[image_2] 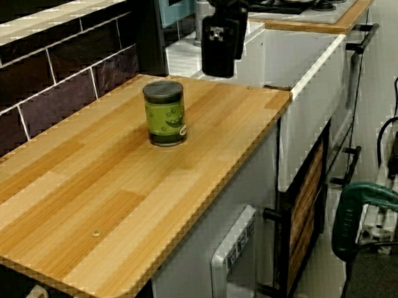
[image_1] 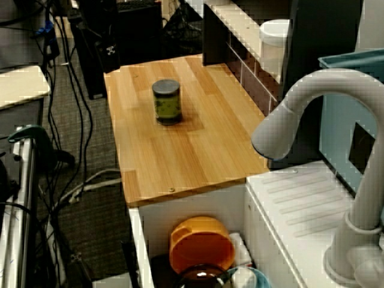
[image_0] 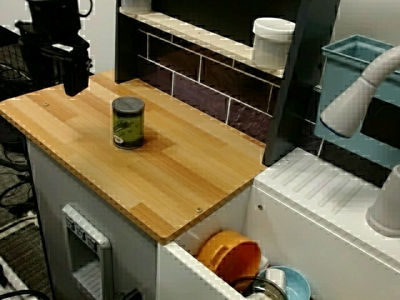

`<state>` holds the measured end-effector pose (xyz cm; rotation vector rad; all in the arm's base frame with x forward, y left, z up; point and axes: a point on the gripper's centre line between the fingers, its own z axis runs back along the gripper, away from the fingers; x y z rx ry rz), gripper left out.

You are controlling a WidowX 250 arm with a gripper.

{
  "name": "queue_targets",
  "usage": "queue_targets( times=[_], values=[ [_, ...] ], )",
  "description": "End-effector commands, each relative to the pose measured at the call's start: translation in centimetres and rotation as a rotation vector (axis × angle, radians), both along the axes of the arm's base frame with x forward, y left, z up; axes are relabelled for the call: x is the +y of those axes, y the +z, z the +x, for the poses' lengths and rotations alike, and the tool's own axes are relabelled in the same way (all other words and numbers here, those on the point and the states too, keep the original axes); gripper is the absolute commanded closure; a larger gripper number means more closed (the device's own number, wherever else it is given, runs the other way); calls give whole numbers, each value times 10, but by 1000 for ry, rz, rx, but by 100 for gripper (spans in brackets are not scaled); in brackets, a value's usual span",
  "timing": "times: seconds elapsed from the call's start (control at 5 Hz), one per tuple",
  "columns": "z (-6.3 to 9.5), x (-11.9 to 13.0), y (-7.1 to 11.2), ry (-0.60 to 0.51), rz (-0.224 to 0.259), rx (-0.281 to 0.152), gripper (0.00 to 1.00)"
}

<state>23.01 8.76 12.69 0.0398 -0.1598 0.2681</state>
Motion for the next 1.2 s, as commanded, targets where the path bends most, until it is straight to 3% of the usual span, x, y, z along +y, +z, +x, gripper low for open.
queue_targets(
  times=[0.0,0.2,0.4,0.6,0.8,1.0],
  values=[
    [-6,-14,-14,228,-45,-80,0],
    [1,-32,-28,288,-25,-114,0],
    [10,-38,-43,286,-59,-87,0],
    [13,-37,-39,238,-49,-77,0],
    [-6,-40,0,227,-63,-70,0],
    [-6,-40,0,227,-63,-70,0]
  ],
)
